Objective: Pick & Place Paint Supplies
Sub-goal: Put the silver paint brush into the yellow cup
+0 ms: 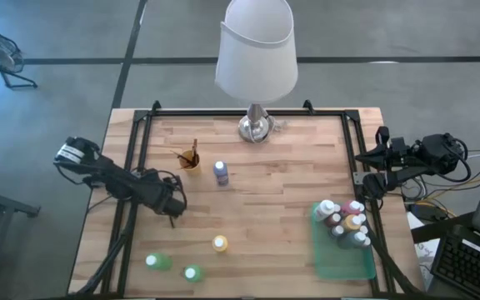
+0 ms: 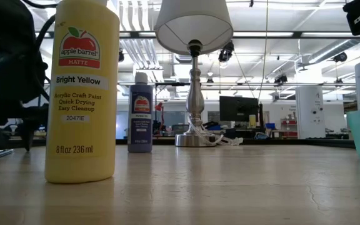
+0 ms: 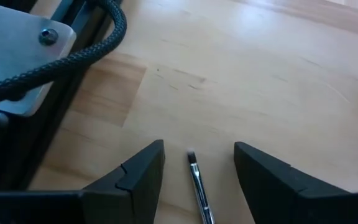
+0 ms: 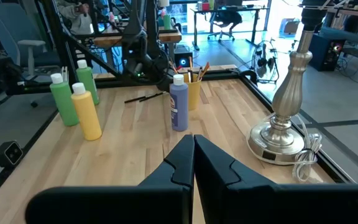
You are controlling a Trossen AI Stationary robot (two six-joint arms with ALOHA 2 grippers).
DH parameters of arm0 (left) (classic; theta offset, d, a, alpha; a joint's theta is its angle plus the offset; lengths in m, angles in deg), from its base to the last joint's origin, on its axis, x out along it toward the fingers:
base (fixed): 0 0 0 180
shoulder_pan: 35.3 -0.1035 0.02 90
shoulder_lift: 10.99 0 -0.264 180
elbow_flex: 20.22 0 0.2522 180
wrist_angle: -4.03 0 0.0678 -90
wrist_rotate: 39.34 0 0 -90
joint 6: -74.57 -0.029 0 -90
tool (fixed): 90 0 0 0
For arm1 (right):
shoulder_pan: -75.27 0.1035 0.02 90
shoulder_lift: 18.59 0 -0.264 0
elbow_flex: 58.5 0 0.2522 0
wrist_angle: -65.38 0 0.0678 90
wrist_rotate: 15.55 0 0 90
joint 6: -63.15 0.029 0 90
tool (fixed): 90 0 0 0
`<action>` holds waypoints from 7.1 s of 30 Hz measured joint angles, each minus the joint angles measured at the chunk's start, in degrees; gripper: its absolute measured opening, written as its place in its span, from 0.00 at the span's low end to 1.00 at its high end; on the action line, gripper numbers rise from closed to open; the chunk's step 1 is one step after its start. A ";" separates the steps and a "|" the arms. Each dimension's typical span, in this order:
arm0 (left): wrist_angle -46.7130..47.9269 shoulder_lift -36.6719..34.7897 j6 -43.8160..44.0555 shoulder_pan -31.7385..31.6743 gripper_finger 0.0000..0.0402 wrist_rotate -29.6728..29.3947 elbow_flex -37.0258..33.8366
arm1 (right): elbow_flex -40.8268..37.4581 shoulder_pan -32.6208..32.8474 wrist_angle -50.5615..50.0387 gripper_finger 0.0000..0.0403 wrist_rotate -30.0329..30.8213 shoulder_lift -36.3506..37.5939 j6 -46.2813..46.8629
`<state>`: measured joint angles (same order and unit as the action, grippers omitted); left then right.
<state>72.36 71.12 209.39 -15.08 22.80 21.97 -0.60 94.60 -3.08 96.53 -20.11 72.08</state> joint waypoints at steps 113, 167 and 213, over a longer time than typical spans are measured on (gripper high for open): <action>-1.05 0.09 -4.36 -0.80 0.01 0.81 0.36 | 0.00 0.01 0.00 0.02 -0.01 -0.01 -0.01; 7.63 0.00 -12.81 8.39 0.00 -3.73 18.97 | 0.01 0.01 0.00 0.02 -0.01 0.00 -0.01; 8.41 -6.56 -40.02 -9.03 0.00 -62.22 27.54 | 0.02 0.01 0.00 0.02 -0.02 0.00 -0.02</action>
<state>80.77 64.56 169.37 -24.11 -39.42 49.51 -0.58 94.62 -3.08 96.51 -20.11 72.06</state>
